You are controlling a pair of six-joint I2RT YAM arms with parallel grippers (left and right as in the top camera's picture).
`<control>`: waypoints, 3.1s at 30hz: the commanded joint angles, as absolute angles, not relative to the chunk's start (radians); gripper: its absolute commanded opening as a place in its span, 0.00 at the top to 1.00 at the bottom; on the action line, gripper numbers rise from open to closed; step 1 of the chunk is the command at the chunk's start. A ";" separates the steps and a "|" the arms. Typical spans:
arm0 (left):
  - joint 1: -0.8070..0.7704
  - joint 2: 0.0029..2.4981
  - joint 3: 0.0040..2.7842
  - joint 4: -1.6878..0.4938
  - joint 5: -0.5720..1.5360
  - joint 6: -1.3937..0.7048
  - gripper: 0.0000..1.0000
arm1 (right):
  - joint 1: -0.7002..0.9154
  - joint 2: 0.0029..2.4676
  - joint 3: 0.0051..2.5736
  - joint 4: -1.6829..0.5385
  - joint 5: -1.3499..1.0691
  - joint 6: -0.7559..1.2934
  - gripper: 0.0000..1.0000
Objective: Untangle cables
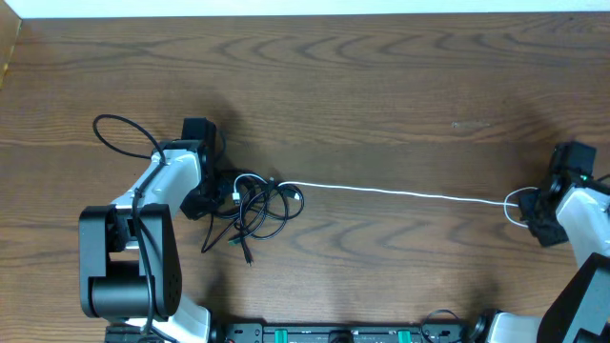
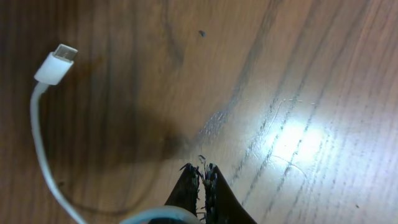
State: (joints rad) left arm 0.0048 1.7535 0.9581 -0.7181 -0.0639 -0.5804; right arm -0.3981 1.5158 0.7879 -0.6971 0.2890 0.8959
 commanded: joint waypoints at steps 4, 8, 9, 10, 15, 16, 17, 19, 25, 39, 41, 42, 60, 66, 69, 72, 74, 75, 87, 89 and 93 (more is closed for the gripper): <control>0.022 1.784 0.931 -0.723 -0.120 -0.607 0.92 | -0.388 1.516 0.825 -0.674 0.275 0.693 0.36; 0.022 1.784 0.931 -0.722 -0.120 -0.607 0.92 | -0.366 1.515 0.916 -0.720 0.098 0.557 0.01; 0.022 1.784 0.931 -0.722 -0.120 -0.607 0.92 | -0.363 1.515 0.930 -0.732 0.080 0.541 0.01; 0.022 1.784 0.931 -0.722 -0.120 -0.607 0.92 | -0.356 1.515 0.957 -0.758 0.056 0.515 0.01; 0.022 1.784 0.931 -0.721 -0.120 -0.608 0.92 | -0.301 1.515 1.079 -0.891 0.069 0.468 0.05; 0.022 1.784 0.931 -0.721 -0.120 -0.608 0.92 | -0.287 1.515 1.112 -0.921 0.068 0.444 0.04; 0.022 1.784 0.931 -0.721 -0.120 -0.608 0.92 | -0.272 1.515 1.143 -0.949 0.064 0.421 0.04; 0.022 1.784 0.931 -0.721 -0.120 -0.608 0.92 | -0.244 1.515 1.193 -0.991 0.038 0.380 0.01; 0.022 1.784 0.931 -0.721 -0.120 -0.608 0.92 | -0.160 1.515 1.258 -1.046 -0.265 0.138 0.01; 0.022 1.784 0.931 -0.721 -0.104 -0.607 0.92 | -0.136 1.517 1.252 -1.156 -0.587 0.036 0.04; 0.022 1.784 0.931 -0.717 -0.089 -0.607 0.92 | -0.088 1.517 1.252 -1.136 -0.619 0.036 0.05; 0.022 1.784 0.931 -0.717 -0.089 -0.607 0.92 | -0.061 1.518 1.251 -1.125 -0.613 0.036 0.05; 0.022 1.784 0.931 -0.717 -0.090 -0.607 0.91 | 0.548 1.637 1.241 -0.474 -0.621 0.580 0.43; 0.022 1.784 0.931 -0.717 -0.090 -0.607 0.91 | 0.659 1.813 1.241 -0.167 -0.729 0.735 0.44; 0.022 1.784 0.931 -0.717 -0.090 -0.607 0.91 | 0.695 1.894 1.241 -0.010 -0.737 0.829 0.46; 0.022 1.784 0.931 -0.717 -0.090 -0.607 0.91 | 0.717 1.954 1.241 0.109 -0.736 0.907 0.46; 0.022 1.784 0.931 -0.717 -0.090 -0.607 0.91 | 0.724 1.983 1.241 0.164 -0.736 0.952 0.47; 0.022 1.784 0.931 -0.717 -0.090 -0.607 0.91 | 0.728 1.995 1.241 0.180 -0.732 0.970 0.47; 0.022 1.784 0.931 -0.717 -0.089 -0.607 0.91 | 0.813 2.082 1.241 0.194 -0.580 1.078 0.50; 0.022 1.784 0.931 -0.717 -0.089 -0.607 0.91 | 0.815 2.082 1.241 0.195 -0.557 1.088 0.52; 0.022 1.784 0.931 -0.717 -0.089 -0.607 0.91 | 0.813 2.082 1.242 0.196 -0.568 1.115 0.54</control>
State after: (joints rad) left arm 0.0113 1.7535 0.9565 -0.7166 -0.0616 -0.6025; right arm 0.8146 2.0766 1.2388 0.1993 -0.5968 1.0737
